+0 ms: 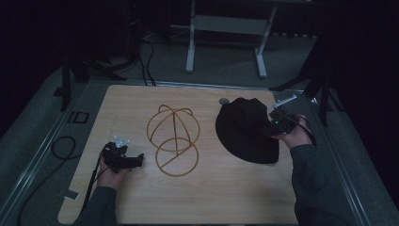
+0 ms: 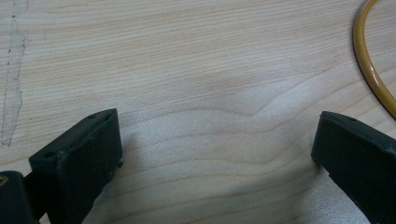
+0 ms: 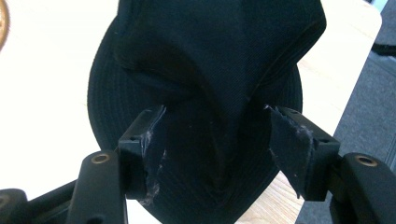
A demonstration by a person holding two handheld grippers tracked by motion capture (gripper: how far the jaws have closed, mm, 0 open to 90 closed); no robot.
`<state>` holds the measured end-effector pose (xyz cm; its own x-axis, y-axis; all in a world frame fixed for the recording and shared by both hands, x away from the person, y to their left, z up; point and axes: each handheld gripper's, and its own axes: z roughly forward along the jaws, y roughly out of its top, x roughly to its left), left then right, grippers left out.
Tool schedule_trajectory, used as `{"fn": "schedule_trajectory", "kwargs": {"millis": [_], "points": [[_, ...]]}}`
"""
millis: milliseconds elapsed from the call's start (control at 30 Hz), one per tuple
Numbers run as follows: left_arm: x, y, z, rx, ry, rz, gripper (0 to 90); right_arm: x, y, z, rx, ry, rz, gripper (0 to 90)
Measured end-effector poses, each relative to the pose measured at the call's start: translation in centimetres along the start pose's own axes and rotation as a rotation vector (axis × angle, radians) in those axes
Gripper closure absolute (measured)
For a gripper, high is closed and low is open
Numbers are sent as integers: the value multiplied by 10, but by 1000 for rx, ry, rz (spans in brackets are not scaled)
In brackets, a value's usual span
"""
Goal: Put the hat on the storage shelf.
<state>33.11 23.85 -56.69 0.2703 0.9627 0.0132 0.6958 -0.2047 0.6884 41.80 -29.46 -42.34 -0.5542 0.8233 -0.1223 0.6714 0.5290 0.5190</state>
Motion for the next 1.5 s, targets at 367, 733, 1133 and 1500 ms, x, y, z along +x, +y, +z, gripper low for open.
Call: {"fn": "schedule_trajectory", "kwargs": {"millis": [367, 733, 1133, 1500], "points": [[0, 0, 0, 0, 0, 1, 19, -8, 10, 13, 53, 29, 25, 362], [0, 0, 0, 0, 0, 0, 19, -12, 19, 23, 114, 72, 46, 370], [0, 0, 0, -1, 0, 0, 19, -14, 26, 41, 223, 127, 83, 366], [0, 0, 0, -1, 0, 0, 19, -15, 29, 49, 268, 140, 91, 387]]}}
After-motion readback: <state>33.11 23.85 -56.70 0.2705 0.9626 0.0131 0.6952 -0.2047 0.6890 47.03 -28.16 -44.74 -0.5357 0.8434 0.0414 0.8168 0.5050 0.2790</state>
